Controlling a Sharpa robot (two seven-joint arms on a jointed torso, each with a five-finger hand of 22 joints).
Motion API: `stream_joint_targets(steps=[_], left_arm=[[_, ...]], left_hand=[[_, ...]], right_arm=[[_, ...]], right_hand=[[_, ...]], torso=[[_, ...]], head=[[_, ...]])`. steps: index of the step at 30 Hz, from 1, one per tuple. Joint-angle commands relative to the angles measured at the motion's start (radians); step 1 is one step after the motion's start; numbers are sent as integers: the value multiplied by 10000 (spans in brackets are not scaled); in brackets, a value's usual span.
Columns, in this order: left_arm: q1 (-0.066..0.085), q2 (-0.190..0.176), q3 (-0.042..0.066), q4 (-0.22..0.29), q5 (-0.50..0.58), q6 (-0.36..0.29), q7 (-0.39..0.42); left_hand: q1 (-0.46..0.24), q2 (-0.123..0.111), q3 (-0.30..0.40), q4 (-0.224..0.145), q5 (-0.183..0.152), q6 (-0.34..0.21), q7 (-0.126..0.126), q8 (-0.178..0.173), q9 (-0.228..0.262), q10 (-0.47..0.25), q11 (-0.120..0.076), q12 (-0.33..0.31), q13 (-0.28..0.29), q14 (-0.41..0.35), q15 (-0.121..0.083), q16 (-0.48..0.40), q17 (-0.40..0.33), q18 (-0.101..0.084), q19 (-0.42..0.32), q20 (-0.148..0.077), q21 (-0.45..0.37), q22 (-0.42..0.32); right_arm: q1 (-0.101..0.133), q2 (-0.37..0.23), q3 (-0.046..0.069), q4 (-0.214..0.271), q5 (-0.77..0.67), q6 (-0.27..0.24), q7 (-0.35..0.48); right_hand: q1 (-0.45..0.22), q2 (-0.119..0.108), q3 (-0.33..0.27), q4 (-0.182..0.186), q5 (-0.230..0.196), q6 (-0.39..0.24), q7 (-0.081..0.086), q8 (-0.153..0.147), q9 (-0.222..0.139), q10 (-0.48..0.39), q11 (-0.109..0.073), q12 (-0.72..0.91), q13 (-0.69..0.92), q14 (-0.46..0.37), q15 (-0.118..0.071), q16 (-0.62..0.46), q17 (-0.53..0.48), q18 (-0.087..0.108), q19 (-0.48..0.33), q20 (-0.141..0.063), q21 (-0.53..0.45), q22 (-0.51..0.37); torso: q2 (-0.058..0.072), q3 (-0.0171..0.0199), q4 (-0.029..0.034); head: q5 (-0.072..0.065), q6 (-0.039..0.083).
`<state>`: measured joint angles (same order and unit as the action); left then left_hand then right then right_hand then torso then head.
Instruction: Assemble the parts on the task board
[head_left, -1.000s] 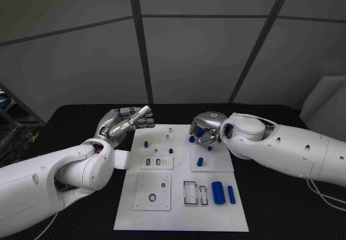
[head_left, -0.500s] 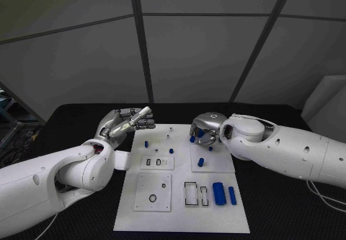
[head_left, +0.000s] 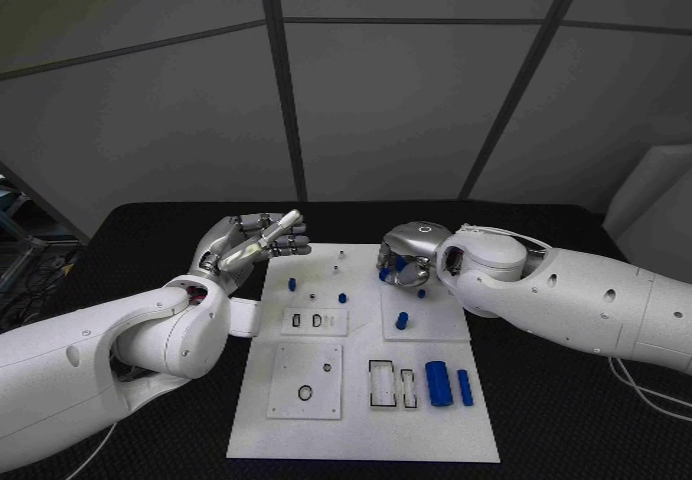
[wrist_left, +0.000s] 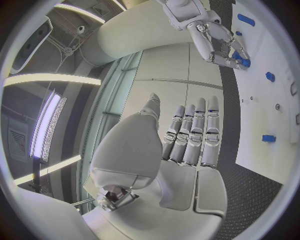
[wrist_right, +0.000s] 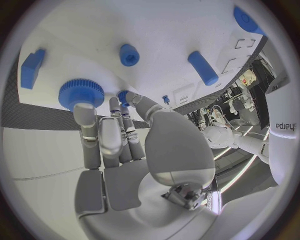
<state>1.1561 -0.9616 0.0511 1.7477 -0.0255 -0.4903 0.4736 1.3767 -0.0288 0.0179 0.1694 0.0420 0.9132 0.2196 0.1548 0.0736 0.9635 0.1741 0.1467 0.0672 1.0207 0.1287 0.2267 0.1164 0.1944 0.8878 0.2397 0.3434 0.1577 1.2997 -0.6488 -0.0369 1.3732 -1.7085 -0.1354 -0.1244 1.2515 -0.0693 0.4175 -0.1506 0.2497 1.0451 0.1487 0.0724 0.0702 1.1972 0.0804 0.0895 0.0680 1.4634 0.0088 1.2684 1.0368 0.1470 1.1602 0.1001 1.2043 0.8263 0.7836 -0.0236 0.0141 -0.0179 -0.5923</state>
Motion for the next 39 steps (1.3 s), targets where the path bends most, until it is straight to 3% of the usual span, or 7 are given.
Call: stream_joint_targets(steps=[1,7,13,24,30,34,39], left_arm=[[8,4,6,-9,-105,153,22],[9,5,6,-19,-105,155,15],[9,-8,7,-14,-105,156,16],[10,-55,7,-8,-102,147,19],[10,-67,7,-11,-102,142,19],[11,-72,8,-16,-102,140,23],[13,-76,11,-37,-102,133,26]], left_hand=[[0,-3,-68,10,52,48,50,-34,-11,-31,41,-22,-16,5,38,-70,6,-139,61,-19,53,8],[2,-3,-70,8,52,49,50,-36,-11,-32,41,-24,-16,5,39,-72,5,-139,59,-19,53,7],[2,-3,-70,7,52,49,50,-36,-12,-32,42,-25,-16,5,39,-73,5,-139,59,-19,53,7],[5,-2,-72,3,52,49,51,-39,-13,-33,42,-29,-16,5,40,-75,5,-140,57,-19,52,7],[5,-2,-72,3,52,49,51,-39,-13,-33,42,-29,-16,5,40,-75,5,-140,57,-19,52,7],[5,-2,-72,3,52,49,51,-39,-13,-33,42,-29,-16,5,40,-75,5,-140,57,-19,52,7],[9,2,-79,-5,52,49,56,-47,-17,-34,45,-40,-15,6,41,-82,6,-141,53,-18,51,5]], right_arm=[[25,13,6,0,68,-188,135],[25,21,6,6,118,-394,183],[24,-8,6,77,135,-864,255],[31,-36,14,233,138,-1851,255],[127,303,24,-44,117,-2236,39],[189,562,28,-302,114,-2386,-17],[253,981,31,-767,112,-2575,-112]], right_hand=[[12,24,67,1,-55,81,3,23,16,90,14,61,15,446,-50,95,52,-146,92,-6,82,55],[87,90,178,64,-114,327,-19,101,52,316,-33,119,52,438,-90,276,255,-171,164,-24,220,254],[374,302,424,38,-556,789,-138,275,164,686,-172,214,150,430,-207,487,510,-208,275,-95,415,537],[431,241,462,4,-486,865,-139,282,192,745,-189,197,180,424,-236,565,605,-223,301,-115,485,630],[418,225,463,20,-478,903,-132,290,206,765,-187,188,190,424,-240,597,644,-233,318,-113,517,677],[376,195,448,52,-485,923,-131,288,216,782,-185,177,199,421,-242,619,664,-237,319,-108,535,696],[336,178,439,89,-479,928,-129,278,222,785,-184,160,204,417,-242,637,679,-243,330,-102,558,731]], torso=[[15,-2,3],[36,-9,5],[45,-18,5],[70,-29,16],[97,-15,16],[105,-36,15],[125,-30,28]], head=[[-7,-11],[-14,3],[-11,6],[37,75],[40,132],[71,162],[106,159]])
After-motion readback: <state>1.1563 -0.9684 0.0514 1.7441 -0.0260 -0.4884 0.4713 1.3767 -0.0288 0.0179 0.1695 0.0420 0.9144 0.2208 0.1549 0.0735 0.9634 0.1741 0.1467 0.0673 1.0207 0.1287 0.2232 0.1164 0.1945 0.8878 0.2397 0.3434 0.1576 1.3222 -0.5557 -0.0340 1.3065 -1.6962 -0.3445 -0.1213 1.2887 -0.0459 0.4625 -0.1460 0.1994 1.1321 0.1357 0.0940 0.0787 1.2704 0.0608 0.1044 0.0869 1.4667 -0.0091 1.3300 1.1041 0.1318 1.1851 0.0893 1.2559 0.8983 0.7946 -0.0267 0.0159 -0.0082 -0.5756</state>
